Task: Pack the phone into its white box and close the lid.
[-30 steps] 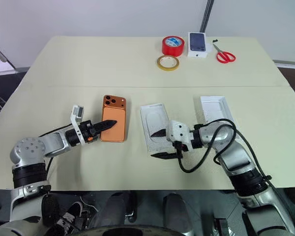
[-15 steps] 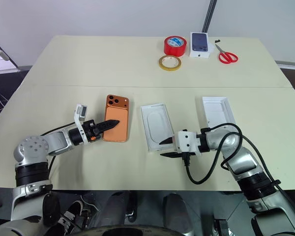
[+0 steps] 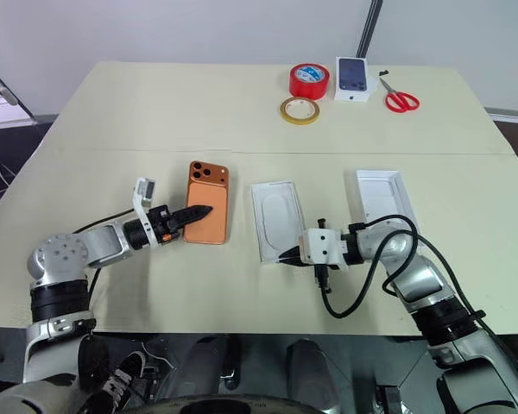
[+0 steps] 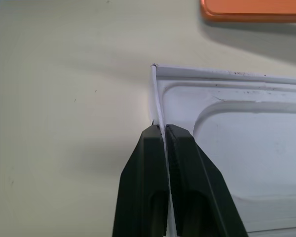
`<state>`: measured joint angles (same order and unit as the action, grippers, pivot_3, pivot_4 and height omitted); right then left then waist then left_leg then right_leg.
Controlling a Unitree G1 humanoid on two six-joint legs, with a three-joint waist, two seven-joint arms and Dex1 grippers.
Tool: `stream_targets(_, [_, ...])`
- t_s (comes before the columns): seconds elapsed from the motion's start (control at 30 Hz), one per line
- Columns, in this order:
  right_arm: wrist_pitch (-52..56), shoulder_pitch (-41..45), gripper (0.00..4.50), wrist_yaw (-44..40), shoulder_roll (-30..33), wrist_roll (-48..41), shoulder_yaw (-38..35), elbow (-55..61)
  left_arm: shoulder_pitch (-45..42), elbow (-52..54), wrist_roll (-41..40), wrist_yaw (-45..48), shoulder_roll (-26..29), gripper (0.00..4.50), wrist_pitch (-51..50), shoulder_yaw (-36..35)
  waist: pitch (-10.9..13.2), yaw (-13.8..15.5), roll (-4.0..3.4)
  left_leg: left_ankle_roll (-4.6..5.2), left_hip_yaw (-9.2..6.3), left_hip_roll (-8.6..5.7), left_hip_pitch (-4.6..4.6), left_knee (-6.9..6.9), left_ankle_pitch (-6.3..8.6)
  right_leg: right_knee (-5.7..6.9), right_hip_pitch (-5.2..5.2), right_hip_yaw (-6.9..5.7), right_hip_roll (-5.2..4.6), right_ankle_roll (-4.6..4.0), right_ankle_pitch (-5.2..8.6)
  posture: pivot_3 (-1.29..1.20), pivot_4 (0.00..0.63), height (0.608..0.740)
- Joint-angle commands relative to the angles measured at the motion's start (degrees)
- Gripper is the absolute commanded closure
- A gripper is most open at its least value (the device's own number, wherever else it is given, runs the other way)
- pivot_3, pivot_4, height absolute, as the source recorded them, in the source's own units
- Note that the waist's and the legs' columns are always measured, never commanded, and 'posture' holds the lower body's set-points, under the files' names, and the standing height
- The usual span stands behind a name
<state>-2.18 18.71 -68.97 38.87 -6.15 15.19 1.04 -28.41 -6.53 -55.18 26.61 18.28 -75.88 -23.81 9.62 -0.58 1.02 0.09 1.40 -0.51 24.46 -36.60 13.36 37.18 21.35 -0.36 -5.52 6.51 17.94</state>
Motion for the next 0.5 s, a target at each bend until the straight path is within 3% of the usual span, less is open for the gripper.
stream_targets(0.03, [3.63,1.40,4.47,2.78,-2.18,-2.17,-1.50,3.37,-3.28,3.31,-2.88,-1.99,-1.22,4.28,0.26,-1.30,0.00,0.01,0.00,-0.06,0.00,0.00,0.00,0.00,-0.03,0.01,0.00,0.00,0.00,0.00,0.00,0.00,0.150,0.728])
stream_targets(0.3, [14.81,4.21,4.47,13.97,-10.45,2.13,1.40,6.20,-8.14,2.16,-2.77,-8.78,-7.22,4.28,2.04,-1.20,0.01,0.00,0.01,-0.23,0.01,0.00,0.03,-0.11,-0.13,0.06,0.01,-0.01,0.05,0.01,0.00,0.00,0.150,0.728])
stream_targets(0.47, [19.24,4.60,4.47,15.88,-11.64,3.21,2.41,8.94,-7.30,1.99,-2.42,-9.07,-9.46,4.28,2.21,0.82,0.01,0.03,0.01,-0.23,0.03,0.00,0.05,-0.18,-0.13,0.09,0.00,-0.01,0.07,0.02,0.00,0.00,0.150,0.728])
stream_targets(0.5, [19.11,4.33,4.19,15.09,-11.33,2.01,1.96,10.32,-7.21,1.48,-2.18,-8.92,-9.97,4.28,2.49,1.23,0.01,0.03,0.01,-0.23,0.03,0.00,0.05,-0.20,-0.13,0.09,0.00,-0.01,0.07,0.02,0.00,0.00,0.150,0.728])
